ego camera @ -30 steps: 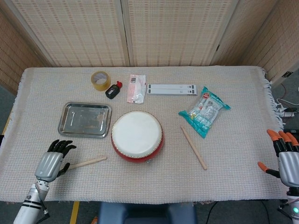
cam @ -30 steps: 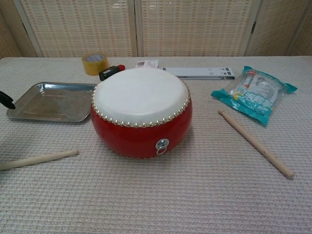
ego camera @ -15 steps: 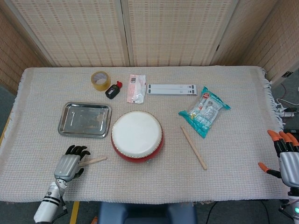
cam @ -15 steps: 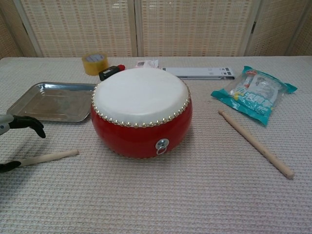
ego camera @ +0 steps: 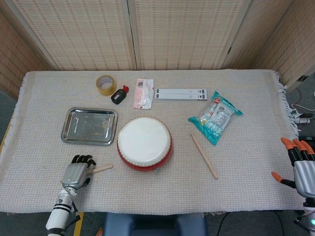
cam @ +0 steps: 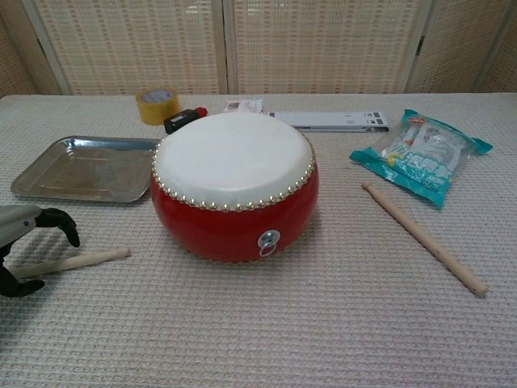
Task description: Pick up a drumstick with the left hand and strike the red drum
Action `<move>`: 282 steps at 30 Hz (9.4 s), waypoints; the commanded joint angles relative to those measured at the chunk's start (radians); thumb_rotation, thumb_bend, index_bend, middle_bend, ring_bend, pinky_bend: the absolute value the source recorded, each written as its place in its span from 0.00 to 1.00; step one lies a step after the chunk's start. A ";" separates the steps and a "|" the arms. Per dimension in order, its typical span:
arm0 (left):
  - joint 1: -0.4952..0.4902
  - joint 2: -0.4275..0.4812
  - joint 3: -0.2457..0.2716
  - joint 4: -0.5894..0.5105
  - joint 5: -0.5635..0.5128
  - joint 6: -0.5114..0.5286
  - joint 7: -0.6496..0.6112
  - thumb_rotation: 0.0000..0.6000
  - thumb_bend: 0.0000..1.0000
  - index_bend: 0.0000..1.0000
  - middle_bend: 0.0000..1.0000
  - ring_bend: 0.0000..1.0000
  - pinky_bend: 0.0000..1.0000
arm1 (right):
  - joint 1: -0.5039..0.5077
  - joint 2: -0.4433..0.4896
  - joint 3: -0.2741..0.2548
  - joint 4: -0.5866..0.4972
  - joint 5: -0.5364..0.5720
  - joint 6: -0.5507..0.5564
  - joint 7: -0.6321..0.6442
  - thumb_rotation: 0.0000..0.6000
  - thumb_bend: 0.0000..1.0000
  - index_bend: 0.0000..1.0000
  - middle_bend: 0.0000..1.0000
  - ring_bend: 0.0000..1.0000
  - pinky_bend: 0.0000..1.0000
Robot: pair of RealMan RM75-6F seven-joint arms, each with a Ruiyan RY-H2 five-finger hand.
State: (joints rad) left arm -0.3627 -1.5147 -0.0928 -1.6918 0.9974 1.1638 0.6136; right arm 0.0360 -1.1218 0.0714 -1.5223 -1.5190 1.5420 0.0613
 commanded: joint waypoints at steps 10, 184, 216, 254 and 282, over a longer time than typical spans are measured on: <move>-0.031 0.028 0.037 -0.048 -0.038 -0.034 0.023 1.00 0.29 0.39 0.15 0.11 0.08 | -0.002 -0.003 -0.003 0.005 0.006 -0.007 0.009 1.00 0.08 0.11 0.13 0.01 0.10; -0.125 0.002 -0.017 0.404 0.463 -0.241 -2.362 0.77 0.15 0.69 0.74 0.67 0.59 | -0.011 0.045 0.004 -0.071 -0.024 0.028 -0.007 1.00 0.08 0.14 0.13 0.02 0.15; -0.104 -0.055 0.026 0.521 0.481 -0.221 -2.424 0.89 0.15 0.79 0.84 0.76 0.64 | -0.004 0.054 0.000 -0.095 -0.064 0.049 0.004 1.00 0.08 0.19 0.13 0.04 0.18; -0.060 -0.120 0.093 0.442 0.519 -0.091 -1.946 1.00 0.15 0.95 1.00 0.92 0.78 | -0.011 0.043 0.000 -0.068 -0.084 0.083 0.040 1.00 0.08 0.23 0.13 0.07 0.21; -0.054 -0.133 0.083 0.490 0.515 -0.059 -1.817 1.00 0.81 1.00 1.00 1.00 1.00 | -0.010 0.036 -0.004 -0.059 -0.103 0.096 0.049 1.00 0.08 0.24 0.14 0.08 0.22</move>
State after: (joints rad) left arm -0.4143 -1.6598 -0.0119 -1.2012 1.5017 1.0961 -1.2278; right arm 0.0258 -1.0851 0.0676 -1.5813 -1.6217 1.6380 0.1094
